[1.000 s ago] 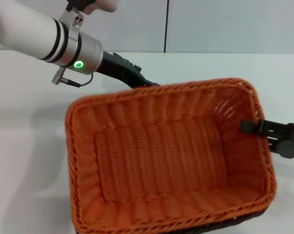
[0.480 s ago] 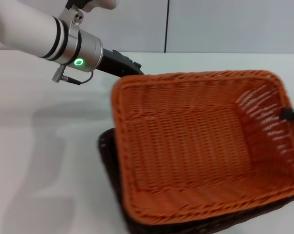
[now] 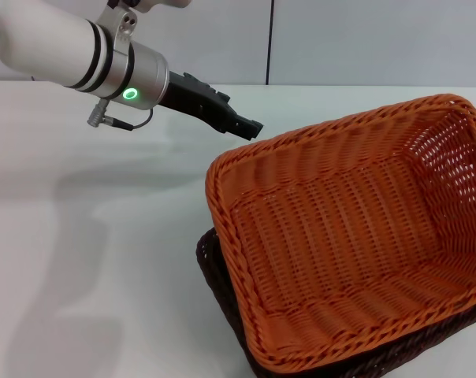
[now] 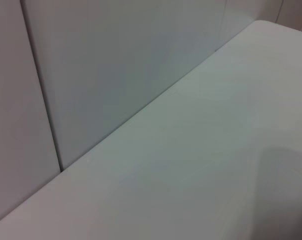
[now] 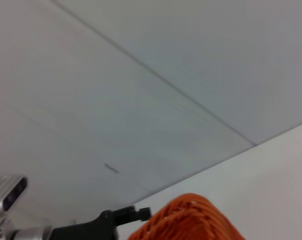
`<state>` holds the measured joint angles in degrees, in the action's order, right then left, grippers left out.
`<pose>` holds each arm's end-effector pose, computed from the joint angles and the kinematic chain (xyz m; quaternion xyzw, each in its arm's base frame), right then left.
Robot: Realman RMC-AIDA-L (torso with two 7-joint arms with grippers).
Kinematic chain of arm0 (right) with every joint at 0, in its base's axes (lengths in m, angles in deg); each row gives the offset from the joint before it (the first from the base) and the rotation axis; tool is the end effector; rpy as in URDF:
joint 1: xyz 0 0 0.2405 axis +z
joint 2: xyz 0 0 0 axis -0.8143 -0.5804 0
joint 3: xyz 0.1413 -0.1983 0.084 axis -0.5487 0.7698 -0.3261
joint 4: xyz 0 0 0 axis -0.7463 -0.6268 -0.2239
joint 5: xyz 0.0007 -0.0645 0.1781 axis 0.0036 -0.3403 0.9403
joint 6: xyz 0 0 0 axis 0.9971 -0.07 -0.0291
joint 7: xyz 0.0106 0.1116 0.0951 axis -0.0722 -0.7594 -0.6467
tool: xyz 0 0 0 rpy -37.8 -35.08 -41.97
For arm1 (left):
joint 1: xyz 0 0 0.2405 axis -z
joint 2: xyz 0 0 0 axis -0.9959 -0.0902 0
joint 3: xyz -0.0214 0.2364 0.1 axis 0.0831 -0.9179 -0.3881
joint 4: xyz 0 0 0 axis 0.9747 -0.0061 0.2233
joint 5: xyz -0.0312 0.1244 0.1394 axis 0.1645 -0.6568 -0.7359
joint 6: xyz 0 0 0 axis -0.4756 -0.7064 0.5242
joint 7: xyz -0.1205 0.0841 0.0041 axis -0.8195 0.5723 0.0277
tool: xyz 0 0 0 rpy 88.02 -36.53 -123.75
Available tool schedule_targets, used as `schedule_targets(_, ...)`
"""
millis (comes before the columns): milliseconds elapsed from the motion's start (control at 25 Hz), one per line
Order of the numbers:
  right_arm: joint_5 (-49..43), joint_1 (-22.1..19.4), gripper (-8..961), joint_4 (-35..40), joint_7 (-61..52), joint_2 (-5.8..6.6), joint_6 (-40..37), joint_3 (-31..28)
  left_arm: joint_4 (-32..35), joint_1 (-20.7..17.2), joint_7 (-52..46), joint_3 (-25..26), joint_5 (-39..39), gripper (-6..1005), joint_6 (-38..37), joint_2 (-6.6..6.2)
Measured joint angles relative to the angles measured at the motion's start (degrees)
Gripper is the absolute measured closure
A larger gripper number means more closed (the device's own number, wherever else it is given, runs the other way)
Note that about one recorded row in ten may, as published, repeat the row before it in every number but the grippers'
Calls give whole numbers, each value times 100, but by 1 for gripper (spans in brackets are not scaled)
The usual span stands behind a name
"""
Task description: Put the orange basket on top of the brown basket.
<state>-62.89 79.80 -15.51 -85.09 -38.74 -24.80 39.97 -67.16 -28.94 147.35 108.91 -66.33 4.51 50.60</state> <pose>0.2968 0.3154 0.1046 -0.7397 0.5477 0.3651 0.1401 -0.1387 0.4423 -0.0168 -0.9473 -0.2261 -0.0180 0.2262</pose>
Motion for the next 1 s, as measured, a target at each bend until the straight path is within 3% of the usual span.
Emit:
schedule_targets(320, 275, 19, 272, 174, 449, 17, 169, -224, -43, -63, 9, 29, 130, 165, -120, 0)
schedule_targets(480, 1001, -73, 272, 2, 1690, -74, 355, -578, -205, -301, 144, 154, 670, 165, -384, -8)
schedule_targets(640, 1860, -111, 272, -583, 3458, -260, 623, -815, -350, -774, 929, 575, 2115, 165, -695, 0)
schedule_targets(680, 2338, -111, 272, -838, 4417, -383, 783, -838, -333, -872, 1175, 685, 2561, 165, -732, 0)
schedule_targets(720, 2338, -111, 272, -838, 4417, -383, 783, -838, -263, -1034, 1630, 807, 3233, 165, -747, 0)
schedule_targets(840, 3164, -110, 272, -1109, 5872, -630, 1066, -839, -35, -1341, 2589, 899, 4509, 165, -699, 2)
schedule_targets(880, 3821, -80, 272, -1370, 6773, -759, 1186, -841, 65, -1433, 2931, 904, 4928, 165, -653, 5)
schedule_targets(1000, 4428, -12, 272, -1714, 7495, -810, 1231, -842, 486, -1713, 3896, 910, 6248, 165, -357, 8)
